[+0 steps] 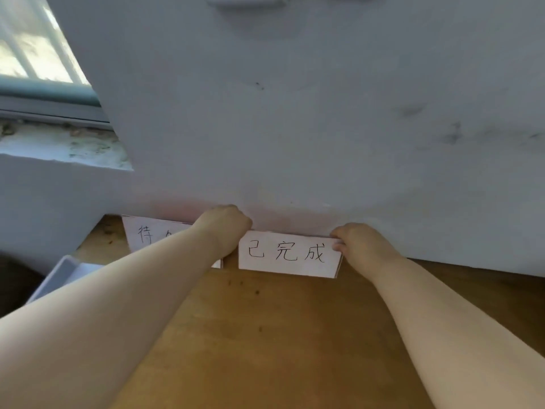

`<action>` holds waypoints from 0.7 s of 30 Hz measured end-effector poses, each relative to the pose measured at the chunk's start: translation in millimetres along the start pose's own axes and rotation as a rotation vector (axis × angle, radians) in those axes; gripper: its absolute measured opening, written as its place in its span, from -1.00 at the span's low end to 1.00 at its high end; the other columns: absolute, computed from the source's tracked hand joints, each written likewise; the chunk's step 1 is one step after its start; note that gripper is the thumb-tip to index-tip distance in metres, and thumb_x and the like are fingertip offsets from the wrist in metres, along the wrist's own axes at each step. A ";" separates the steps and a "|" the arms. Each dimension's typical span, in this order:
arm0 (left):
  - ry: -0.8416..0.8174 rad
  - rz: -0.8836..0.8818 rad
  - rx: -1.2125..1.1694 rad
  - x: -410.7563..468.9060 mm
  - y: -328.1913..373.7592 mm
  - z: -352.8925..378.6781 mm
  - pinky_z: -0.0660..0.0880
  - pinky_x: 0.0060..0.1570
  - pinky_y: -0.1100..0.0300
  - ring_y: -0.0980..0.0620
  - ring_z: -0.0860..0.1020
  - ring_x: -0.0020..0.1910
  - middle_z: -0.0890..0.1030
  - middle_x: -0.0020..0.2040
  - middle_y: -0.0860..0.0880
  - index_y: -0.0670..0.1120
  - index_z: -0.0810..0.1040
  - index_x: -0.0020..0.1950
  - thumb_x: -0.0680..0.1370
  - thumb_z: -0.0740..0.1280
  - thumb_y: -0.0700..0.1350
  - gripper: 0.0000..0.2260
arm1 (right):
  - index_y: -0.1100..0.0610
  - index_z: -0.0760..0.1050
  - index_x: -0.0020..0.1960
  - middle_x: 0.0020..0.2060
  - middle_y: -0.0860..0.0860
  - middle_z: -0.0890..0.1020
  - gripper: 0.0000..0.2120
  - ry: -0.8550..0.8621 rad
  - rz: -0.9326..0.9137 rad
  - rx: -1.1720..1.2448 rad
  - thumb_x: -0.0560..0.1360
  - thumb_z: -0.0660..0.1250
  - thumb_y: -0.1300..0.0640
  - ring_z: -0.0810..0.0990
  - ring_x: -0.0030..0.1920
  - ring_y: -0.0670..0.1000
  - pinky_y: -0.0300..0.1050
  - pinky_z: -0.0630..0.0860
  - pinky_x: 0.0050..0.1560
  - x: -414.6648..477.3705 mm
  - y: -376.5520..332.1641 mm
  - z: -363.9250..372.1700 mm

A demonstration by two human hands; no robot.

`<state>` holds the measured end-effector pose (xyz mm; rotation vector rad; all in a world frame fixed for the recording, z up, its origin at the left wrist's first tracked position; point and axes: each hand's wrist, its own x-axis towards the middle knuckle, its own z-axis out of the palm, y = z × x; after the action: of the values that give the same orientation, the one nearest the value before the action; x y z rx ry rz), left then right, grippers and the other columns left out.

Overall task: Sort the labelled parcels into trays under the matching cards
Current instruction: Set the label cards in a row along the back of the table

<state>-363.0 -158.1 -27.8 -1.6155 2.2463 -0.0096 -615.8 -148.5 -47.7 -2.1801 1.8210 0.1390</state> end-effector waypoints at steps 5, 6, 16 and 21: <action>-0.024 -0.006 0.076 12.7 -2.3 15.6 0.34 -0.19 0.15 -0.10 0.49 0.06 0.48 0.07 -0.10 -0.11 0.48 0.16 0.49 0.18 -0.36 -0.70 | 0.15 0.47 0.29 0.15 0.13 0.53 -0.70 -0.001 -0.024 0.023 0.57 0.19 0.21 0.49 0.16 0.10 -0.15 0.37 0.10 15.2 0.8 24.9; -0.023 -0.008 0.078 14.0 -2.8 17.3 0.34 -0.18 0.16 -0.10 0.49 0.07 0.48 0.08 -0.10 -0.11 0.47 0.17 0.50 0.17 -0.35 -0.70 | 0.15 0.47 0.29 0.16 0.12 0.53 -0.69 0.013 -0.026 0.029 0.58 0.18 0.21 0.48 0.17 0.10 -0.15 0.35 0.10 16.2 0.9 26.7; 0.070 -0.002 0.035 -17.6 -16.4 9.8 0.39 -0.17 0.16 -0.02 0.46 0.11 0.49 0.11 -0.04 -0.07 0.43 0.22 0.54 0.16 -0.32 -0.70 | 0.16 0.22 0.48 0.43 0.10 0.33 -0.56 0.103 -0.017 0.060 0.62 0.14 0.10 0.25 0.42 0.07 -0.17 0.16 0.37 -26.2 -17.1 9.7; 0.111 0.011 -0.001 -65.9 -41.6 4.2 0.52 0.10 0.01 -0.03 0.46 0.24 0.48 0.30 -0.01 0.00 0.37 0.39 0.61 0.18 -0.17 -0.67 | 0.11 0.22 0.49 0.44 0.05 0.33 -0.55 0.111 -0.046 0.112 0.62 0.14 0.06 0.25 0.43 0.03 -0.19 0.14 0.37 -74.4 -63.6 -5.1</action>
<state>-305.7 -111.0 -3.3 -1.6401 2.3382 -0.0975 -568.9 -69.8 -13.1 -2.1890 1.7880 -0.0933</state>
